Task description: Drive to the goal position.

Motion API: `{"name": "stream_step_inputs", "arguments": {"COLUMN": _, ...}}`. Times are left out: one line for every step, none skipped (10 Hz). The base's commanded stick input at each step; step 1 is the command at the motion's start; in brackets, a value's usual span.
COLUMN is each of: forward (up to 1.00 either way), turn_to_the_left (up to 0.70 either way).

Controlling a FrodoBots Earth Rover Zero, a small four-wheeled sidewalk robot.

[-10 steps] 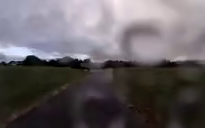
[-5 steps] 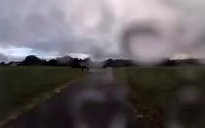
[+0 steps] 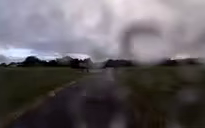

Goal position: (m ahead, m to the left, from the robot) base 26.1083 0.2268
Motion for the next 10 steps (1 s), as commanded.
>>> {"name": "stream_step_inputs", "arguments": {"forward": 0.7, "turn_to_the_left": 0.0}}
{"name": "stream_step_inputs", "arguments": {"forward": 0.7, "turn_to_the_left": 0.0}}
{"name": "stream_step_inputs", "arguments": {"forward": 0.7, "turn_to_the_left": 0.0}}
{"name": "stream_step_inputs", "arguments": {"forward": 0.7, "turn_to_the_left": 0.0}}
{"name": "stream_step_inputs", "arguments": {"forward": 0.7, "turn_to_the_left": 0.0}}
{"name": "stream_step_inputs", "arguments": {"forward": 0.7, "turn_to_the_left": 0.0}}
{"name": "stream_step_inputs", "arguments": {"forward": 0.7, "turn_to_the_left": 0.0}}
{"name": "stream_step_inputs", "arguments": {"forward": 0.7, "turn_to_the_left": 0.0}}
{"name": "stream_step_inputs", "arguments": {"forward": 0.7, "turn_to_the_left": 0.0}}
{"name": "stream_step_inputs", "arguments": {"forward": 0.7, "turn_to_the_left": 0.0}}
